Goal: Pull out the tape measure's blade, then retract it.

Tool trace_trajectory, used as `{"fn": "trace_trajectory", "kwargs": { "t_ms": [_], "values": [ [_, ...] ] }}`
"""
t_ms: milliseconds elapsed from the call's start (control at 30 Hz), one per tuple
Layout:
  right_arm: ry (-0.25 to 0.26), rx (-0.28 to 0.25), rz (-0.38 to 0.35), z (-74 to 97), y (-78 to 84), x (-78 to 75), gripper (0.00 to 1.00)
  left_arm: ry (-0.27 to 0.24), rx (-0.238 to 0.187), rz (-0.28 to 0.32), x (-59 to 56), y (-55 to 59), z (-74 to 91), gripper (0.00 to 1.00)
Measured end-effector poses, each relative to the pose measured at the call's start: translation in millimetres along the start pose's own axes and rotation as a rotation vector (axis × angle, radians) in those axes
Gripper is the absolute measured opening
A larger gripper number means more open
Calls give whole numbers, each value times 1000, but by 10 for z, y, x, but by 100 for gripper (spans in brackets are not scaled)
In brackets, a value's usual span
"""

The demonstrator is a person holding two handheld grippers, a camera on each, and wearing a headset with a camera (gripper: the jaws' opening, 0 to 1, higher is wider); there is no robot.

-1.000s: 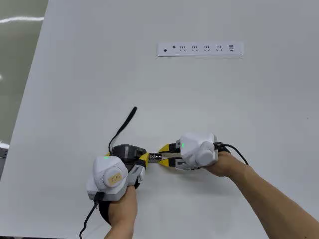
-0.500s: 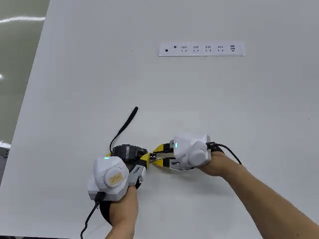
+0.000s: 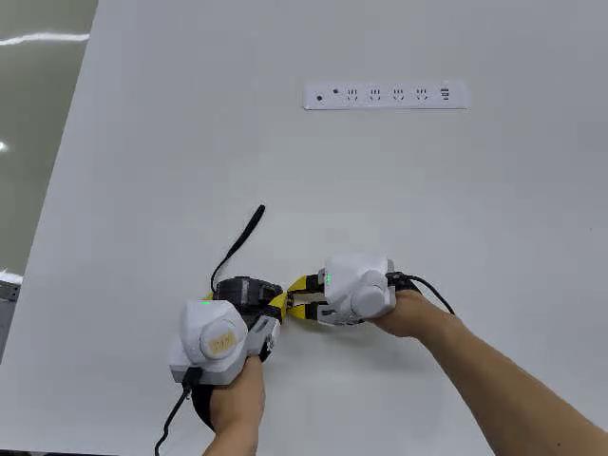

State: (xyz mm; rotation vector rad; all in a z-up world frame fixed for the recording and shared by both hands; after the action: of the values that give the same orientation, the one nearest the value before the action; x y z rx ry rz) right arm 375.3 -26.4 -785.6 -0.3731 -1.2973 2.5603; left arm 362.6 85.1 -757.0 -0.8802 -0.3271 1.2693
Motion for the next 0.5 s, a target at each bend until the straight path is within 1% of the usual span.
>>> {"fn": "trace_trajectory", "kwargs": {
  "t_ms": [100,200,333,500],
  "values": [
    [2,4,7,-2,0,5,12,-1,1,-4,-4,1,-1,62],
    [0,12,17,-12,9,22,13,-3,8,-26,-26,15,-2,63],
    [5,7,29,-9,9,17,13,-2,0,-27,-17,17,4,63],
    [9,7,26,-11,3,15,14,-3,1,-29,-19,9,-1,64]
  ]
}}
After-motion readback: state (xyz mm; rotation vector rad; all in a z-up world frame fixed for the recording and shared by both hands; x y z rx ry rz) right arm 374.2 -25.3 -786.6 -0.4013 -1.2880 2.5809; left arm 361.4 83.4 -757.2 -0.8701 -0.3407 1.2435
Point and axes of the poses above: the centre of the closed fingertips' face, and the gripper's own axes: z roughly backward along the fingers, x roughly to its left, y roughly out of its underside, the point moved 6 cm from there along z, roughly backward along the fingers, and after that the axes turned 12 degrees about y, right-handed, at the moved point
